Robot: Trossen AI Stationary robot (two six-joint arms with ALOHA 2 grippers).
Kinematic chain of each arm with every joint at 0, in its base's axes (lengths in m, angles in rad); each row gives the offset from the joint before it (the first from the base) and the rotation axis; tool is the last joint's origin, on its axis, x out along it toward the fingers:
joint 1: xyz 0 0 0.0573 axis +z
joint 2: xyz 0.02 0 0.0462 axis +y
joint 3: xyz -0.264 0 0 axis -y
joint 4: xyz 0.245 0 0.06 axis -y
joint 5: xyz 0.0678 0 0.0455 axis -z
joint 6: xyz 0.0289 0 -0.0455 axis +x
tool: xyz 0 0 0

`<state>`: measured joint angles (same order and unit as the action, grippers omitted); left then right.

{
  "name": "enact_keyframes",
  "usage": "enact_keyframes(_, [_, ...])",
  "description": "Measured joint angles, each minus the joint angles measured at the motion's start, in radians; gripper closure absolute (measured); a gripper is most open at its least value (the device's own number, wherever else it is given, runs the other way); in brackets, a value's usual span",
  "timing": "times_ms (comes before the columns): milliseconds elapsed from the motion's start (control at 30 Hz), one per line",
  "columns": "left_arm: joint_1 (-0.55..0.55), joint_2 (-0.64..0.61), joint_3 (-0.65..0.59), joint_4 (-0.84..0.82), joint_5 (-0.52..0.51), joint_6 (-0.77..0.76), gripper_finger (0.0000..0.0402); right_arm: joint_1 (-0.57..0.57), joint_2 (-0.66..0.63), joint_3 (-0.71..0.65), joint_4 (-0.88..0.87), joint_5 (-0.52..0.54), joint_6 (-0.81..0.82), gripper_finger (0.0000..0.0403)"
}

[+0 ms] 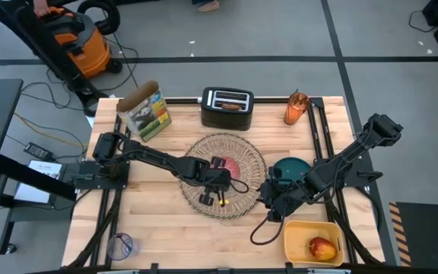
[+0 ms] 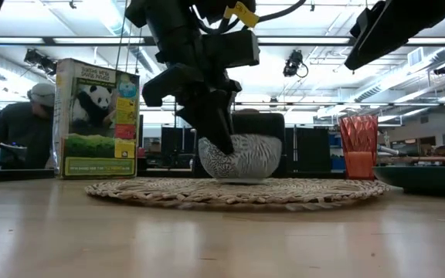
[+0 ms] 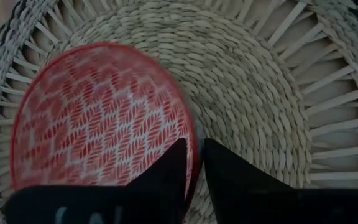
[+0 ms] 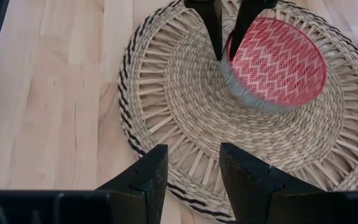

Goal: Arrange a breakfast setting
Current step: Put the bowl on the place mat, then put the plate on the place mat

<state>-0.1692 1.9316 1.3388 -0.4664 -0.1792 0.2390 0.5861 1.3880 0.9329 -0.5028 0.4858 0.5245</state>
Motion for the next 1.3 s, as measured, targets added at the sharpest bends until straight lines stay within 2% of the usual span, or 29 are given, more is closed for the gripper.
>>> enact_keyframes(133, [0.0, 0.0, 0.0, 0.016, -0.011, -0.012, 0.0297, 0.0, 0.0, 0.0, 0.0, 0.0, -0.001, 0.0249])
enact_keyframes(300, [0.0, -0.005, 0.0, 0.023, -0.148, -0.018, 0.0246, 0.0, 0.0, 0.0, 0.0, 0.008, 0.0, 0.0249])
enact_keyframes(400, [-0.009, -0.031, 0.0, 0.002, -0.178, -0.021, 0.0227, 0.0, 0.0, 0.0, 0.001, 0.028, 0.0, 0.0249])
enact_keyframes(633, [-0.073, -0.154, 0.0, -0.051, -0.164, -0.087, 0.0214, -0.014, 0.001, 0.0, 0.012, 0.047, -0.003, 0.0249])
enact_keyframes(933, [-0.165, -0.371, -0.006, -0.155, -0.16, -0.282, 0.0218, -0.032, 0.001, -0.001, 0.034, 0.047, -0.009, 0.0249])
enact_keyframes(1033, [-0.215, -0.438, -0.048, -0.085, -0.186, -0.315, 0.0225, -0.026, 0.001, -0.001, 0.063, 0.048, 0.003, 0.0249])
enact_keyframes(1167, [-0.269, -0.514, -0.171, 0.12, -0.213, -0.309, 0.0235, 0.0, 0.001, -0.001, 0.104, 0.073, -0.003, 0.0249])
enact_keyframes(1300, [-0.278, -0.581, -0.282, 0.292, -0.238, -0.306, 0.0244, 0.01, 0.001, -0.001, 0.15, 0.111, -0.063, 0.0249])
